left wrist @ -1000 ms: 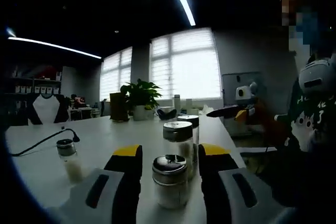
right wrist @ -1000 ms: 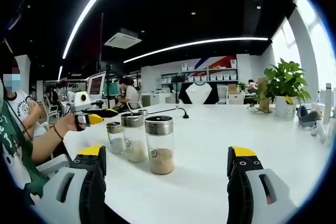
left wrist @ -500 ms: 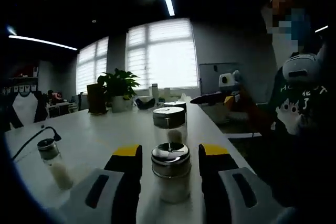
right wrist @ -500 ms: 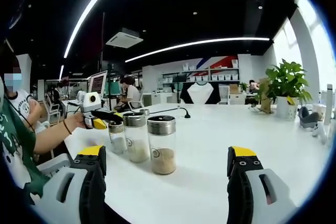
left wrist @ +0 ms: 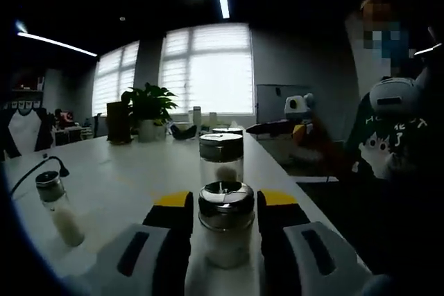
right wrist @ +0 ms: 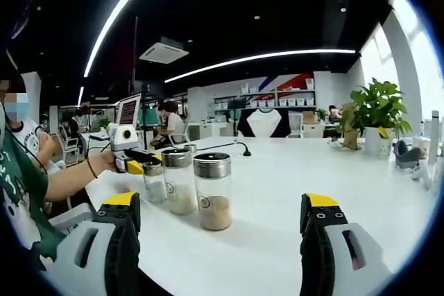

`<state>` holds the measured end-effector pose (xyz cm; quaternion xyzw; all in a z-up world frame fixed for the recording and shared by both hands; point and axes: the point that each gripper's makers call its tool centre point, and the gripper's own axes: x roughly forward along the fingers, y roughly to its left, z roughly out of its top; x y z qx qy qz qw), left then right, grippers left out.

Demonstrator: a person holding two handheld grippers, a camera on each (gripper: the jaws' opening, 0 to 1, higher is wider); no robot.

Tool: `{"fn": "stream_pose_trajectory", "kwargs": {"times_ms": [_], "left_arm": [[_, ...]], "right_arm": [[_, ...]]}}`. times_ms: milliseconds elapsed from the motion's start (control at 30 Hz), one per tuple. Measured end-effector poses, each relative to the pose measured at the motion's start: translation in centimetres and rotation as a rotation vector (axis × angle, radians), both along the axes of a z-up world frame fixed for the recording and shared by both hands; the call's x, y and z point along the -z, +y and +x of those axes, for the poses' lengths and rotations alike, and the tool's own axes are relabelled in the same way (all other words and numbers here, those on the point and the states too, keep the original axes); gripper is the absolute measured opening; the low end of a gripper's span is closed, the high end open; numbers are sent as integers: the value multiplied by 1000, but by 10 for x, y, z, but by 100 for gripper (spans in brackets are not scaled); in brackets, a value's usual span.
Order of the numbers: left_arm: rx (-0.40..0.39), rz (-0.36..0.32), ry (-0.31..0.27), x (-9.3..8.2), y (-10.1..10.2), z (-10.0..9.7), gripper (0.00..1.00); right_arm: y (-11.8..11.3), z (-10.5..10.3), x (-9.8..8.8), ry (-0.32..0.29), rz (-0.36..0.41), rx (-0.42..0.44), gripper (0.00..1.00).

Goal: Rotate the seasoning bottle until the label or dispensing opening points toward the visible target arrow and the bottle remains upright within the marked orientation range

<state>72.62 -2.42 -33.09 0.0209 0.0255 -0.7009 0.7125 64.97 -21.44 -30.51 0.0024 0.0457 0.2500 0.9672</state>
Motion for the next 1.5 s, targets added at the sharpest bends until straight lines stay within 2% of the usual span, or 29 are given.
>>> {"fn": "stream_pose_trajectory", "kwargs": {"times_ms": [133, 800, 1500], "left_arm": [[11, 1, -3, 0, 0, -1, 33], [-14, 3, -1, 0, 0, 2, 33], [-110, 1, -4, 0, -1, 5, 33]], "right_arm": [[-1, 0, -1, -2, 0, 1, 98], [-2, -1, 0, -2, 0, 3, 98], [-3, -1, -1, -4, 2, 7, 98]]}}
